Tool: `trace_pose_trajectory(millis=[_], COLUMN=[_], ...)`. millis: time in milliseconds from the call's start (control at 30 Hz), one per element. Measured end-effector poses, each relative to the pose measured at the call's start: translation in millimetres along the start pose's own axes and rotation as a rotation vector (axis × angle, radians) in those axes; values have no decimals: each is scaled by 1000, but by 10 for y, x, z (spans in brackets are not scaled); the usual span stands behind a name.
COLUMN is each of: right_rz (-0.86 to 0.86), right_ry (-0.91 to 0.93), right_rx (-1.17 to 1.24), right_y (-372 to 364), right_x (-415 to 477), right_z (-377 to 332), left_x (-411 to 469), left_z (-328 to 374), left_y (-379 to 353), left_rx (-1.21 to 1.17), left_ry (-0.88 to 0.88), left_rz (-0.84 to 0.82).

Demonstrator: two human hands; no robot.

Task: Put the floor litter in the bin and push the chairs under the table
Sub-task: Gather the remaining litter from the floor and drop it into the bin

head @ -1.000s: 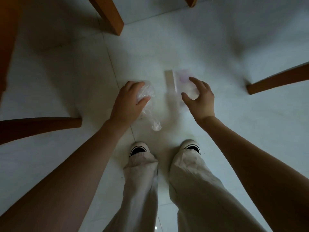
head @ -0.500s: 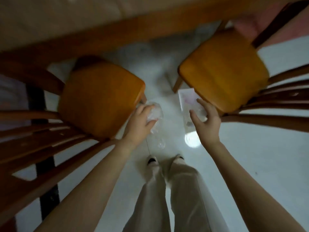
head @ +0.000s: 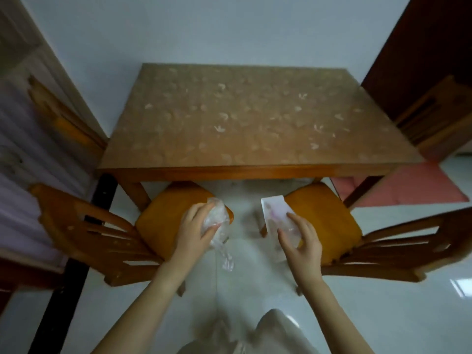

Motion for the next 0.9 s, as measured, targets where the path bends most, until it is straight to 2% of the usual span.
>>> trace_pose_trajectory(millis=[400,533,733,900], right_rz=[-289,-445,-691,-875], right_ry=[103,179,303,451], right_rx=[41,64,110,164], right_y=[31,-67,-406,-750], right_x=[2,-153,-666,-1329], right_z=[-33,-68,-225,-674], left_x=[-925,-1331,-2414,-3510], left_z=[-59,59,62,105], left_y=[-97,-105,-89,205], left_rx=[82,99,152,232], left_ry=[245,315,511,693], left_rz=[225,334,516,713])
Point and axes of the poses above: each hand's wrist, its own x-axis towards the middle knuckle, its own y-axis out of the back of the hand, z = x × y, the point moved 6 cm from there along x, towards the middle knuckle
